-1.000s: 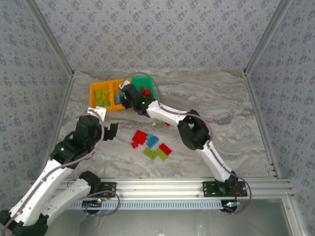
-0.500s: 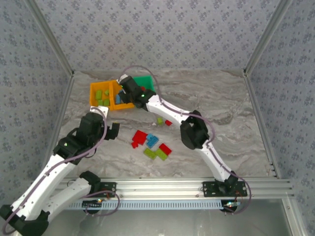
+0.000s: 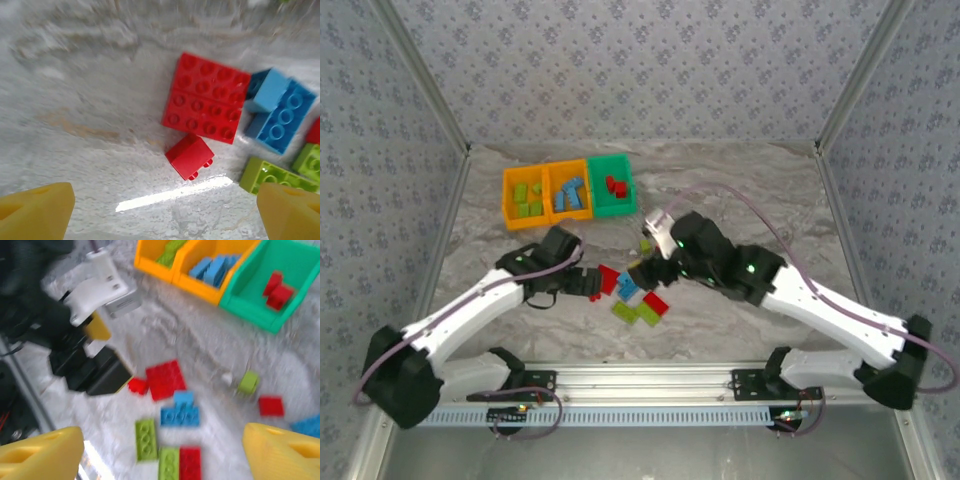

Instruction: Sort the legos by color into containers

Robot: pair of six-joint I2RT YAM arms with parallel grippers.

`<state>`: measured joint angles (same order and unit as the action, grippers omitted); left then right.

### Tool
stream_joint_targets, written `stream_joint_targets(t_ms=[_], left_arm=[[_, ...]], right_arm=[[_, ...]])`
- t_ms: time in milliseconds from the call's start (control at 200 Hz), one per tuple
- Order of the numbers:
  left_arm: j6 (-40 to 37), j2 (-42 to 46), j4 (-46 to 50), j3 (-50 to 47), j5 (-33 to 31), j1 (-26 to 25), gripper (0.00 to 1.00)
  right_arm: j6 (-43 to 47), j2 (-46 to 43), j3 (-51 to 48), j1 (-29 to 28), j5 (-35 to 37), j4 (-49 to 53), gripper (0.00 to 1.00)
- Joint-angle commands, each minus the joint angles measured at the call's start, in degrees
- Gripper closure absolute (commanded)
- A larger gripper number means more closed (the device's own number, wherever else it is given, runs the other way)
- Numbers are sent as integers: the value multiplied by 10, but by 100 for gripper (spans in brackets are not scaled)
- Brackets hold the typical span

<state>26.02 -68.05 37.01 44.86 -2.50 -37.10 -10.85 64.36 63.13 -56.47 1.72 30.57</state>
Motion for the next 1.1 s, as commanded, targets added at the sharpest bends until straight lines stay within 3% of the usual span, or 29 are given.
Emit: stream_joint_targets(t_ms=[0,190,515,869,1094], left_arm=[[32,-43,-46,-1,-4,-27,6],[59,-115,-79,-10,-20,-38,12],[63,-140,-115,-45,-26,-38,42],[68,-132,-134,-68,-37,-39,61],[60,-83,-81,-31,-37,-43,67]], right_arm=[[-76,-41,-52,-1,16,72,10],[-113,-90,-77,3,79,85,7],[-115,-52,-59,6,89,77,6],[-98,10,-39,5,-15,65,6],[-102,15,-31,0,-12,56,6]])
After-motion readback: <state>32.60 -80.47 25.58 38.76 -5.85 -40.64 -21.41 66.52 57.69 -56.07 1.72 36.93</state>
